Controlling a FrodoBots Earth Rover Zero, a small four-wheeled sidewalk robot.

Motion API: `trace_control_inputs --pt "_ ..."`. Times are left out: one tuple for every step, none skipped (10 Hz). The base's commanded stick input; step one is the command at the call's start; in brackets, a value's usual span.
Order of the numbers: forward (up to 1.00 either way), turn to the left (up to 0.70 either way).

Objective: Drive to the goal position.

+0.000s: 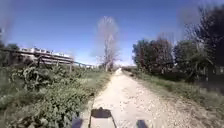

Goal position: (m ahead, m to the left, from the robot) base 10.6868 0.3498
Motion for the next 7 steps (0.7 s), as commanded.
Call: trace_control_inputs --pt "0.50 0.00" --pt "0.50 0.00" --pt "0.50 0.00" --pt "0.50 0.00" --pt "0.50 0.00" --pt "0.50 0.00" --pt "0.50 0.00"
